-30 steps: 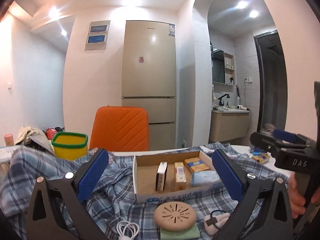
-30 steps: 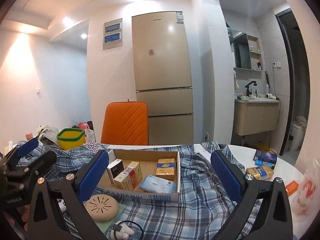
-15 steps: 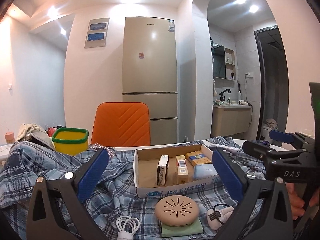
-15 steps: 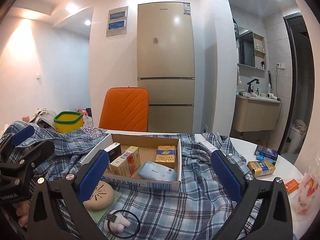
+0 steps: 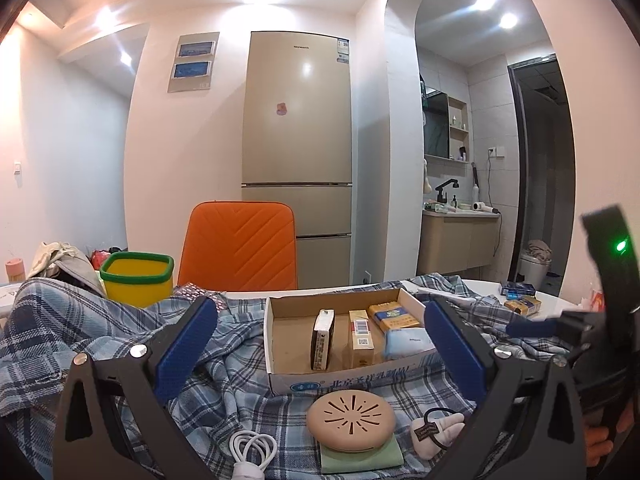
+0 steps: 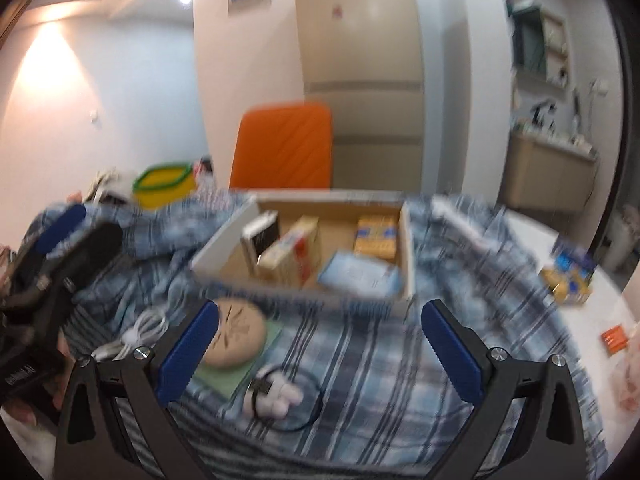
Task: Organize soft objects
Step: 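Reach down with the right tool and grasp the white earbud item with black loop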
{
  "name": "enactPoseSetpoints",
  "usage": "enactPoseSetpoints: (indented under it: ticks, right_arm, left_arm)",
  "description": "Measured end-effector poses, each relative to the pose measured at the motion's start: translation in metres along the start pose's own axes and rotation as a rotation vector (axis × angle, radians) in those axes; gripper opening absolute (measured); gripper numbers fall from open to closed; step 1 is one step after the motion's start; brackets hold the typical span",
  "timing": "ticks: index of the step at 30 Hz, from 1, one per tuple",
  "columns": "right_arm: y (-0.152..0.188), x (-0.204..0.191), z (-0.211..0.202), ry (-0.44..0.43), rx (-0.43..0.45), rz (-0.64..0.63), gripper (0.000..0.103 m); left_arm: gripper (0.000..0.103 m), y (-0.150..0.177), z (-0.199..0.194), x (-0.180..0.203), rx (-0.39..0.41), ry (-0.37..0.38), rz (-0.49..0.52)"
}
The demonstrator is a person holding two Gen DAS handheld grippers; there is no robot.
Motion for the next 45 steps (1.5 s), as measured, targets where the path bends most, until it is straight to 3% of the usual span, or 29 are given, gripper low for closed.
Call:
enactPoseSetpoints:
  ticks: [4, 16, 18, 22, 29, 34, 39, 43, 44, 45]
  right_arm:
    - [0.013, -0.003, 0.016, 0.015, -0.103, -0.009, 0.102]
    - [0.04, -0.022, 0.044, -0.016, -0.314, -0.105, 0.069]
    - [0.043, -0.021, 0.048, -0.019, -0.337, -0.101, 0.058]
    - [0.044, -0.019, 0.05, -0.039, -0.347, -0.084, 0.055]
    - [0.045, -0.029, 0.048, -0.073, -0.348, -0.127, 0.028]
    - [0.04, -0.034, 0.04, -0.073, -0.299, -0.147, 0.009]
    - [0.032, -0.028, 0.034, -0.092, -0.268, -0.105, 0.006]
    - [0.027, -0.024, 0.03, -0.058, -0.239, -0.095, 0.006]
    - [0.028, -0.023, 0.031, -0.053, -0.248, -0.096, 0.012]
    - [0.03, -0.024, 0.033, -0.051, -0.264, -0.098, 0.033]
  left_arm:
    - [0.103, 0.0, 0.0, 0.001, 0.0, 0.0, 0.004]
    - [0.103, 0.001, 0.003, 0.003, -0.02, -0.012, 0.017]
    - [0.103, 0.0, 0.0, 0.003, -0.009, -0.021, 0.021]
    - [0.103, 0.001, 0.002, 0.002, -0.021, -0.018, 0.014]
    - [0.103, 0.001, 0.003, 0.0, -0.025, -0.022, 0.007]
    - [0.103, 0.001, 0.004, -0.003, -0.038, -0.03, -0.011]
    - [0.103, 0.001, 0.005, -0.005, -0.044, -0.035, -0.015]
    - [0.103, 0.002, 0.006, -0.005, -0.049, -0.04, -0.016]
    - [0.103, 0.001, 0.006, -0.005, -0.045, -0.039, -0.015]
    - [0.103, 0.001, 0.005, -0.005, -0.042, -0.038, -0.014]
Point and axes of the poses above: each gripper's, at about its wrist camera, not at the fingertips, and z roughly the way its jaws point, x to its right, y to its underside, the point moved 3 cm from there along z, roughly the way its jaws point, and after that the axes turned 9 degrees about x, right-handed, at the moved point
